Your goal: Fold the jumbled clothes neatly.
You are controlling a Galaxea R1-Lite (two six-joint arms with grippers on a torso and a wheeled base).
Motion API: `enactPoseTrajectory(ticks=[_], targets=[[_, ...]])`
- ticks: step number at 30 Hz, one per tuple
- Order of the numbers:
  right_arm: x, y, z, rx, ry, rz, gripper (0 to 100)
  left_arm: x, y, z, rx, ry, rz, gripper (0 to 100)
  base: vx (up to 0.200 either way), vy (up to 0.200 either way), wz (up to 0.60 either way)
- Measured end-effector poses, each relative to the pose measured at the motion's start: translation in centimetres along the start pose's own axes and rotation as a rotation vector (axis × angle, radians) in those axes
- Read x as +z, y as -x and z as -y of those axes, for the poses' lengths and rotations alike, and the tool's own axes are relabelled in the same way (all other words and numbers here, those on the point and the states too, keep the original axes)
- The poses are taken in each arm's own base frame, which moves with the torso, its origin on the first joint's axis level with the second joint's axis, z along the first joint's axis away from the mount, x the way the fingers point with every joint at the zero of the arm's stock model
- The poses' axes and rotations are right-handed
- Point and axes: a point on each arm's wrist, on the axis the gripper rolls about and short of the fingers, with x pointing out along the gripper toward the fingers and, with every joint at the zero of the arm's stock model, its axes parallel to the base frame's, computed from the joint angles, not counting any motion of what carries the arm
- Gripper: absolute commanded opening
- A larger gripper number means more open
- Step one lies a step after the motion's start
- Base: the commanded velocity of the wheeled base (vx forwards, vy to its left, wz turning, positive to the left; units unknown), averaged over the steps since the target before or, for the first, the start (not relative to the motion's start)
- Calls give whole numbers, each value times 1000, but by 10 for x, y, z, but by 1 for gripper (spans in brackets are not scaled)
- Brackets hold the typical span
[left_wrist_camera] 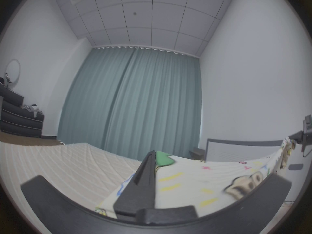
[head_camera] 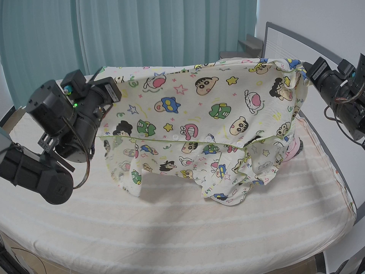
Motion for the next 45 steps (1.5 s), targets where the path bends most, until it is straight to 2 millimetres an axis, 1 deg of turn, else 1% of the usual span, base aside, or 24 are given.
enactPoseTrajectory(ticks=[4,7,9,16,22,26,35,40,45], targets=[[-9,-5,0,-38,34,-14,0,18,-5,-4,48,-8,44,0,0,0,0],[-20,-6,5,-59,51,-42,0,19,-2,-9,59,-20,31,0,0,0,0],[-27,-6,9,-71,61,-62,0,14,3,-12,62,-38,3,0,0,0,0],[-51,-2,24,-118,91,-140,0,-17,28,-26,59,-107,-141,0,0,0,0],[-66,3,35,-147,92,-193,0,-34,42,-32,63,-142,-219,0,0,0,0],[-72,7,39,-160,81,-215,0,-41,49,-35,63,-157,-255,0,0,0,0],[-77,13,45,-172,86,-236,0,-47,58,-38,70,-120,-291,0,-200,0,0],[-78,14,46,-170,84,-233,0,-50,63,-41,68,-130,-313,0,0,0,0],[-79,15,47,-172,83,-235,0,-50,63,-41,69,-130,-313,0,0,0,0]])
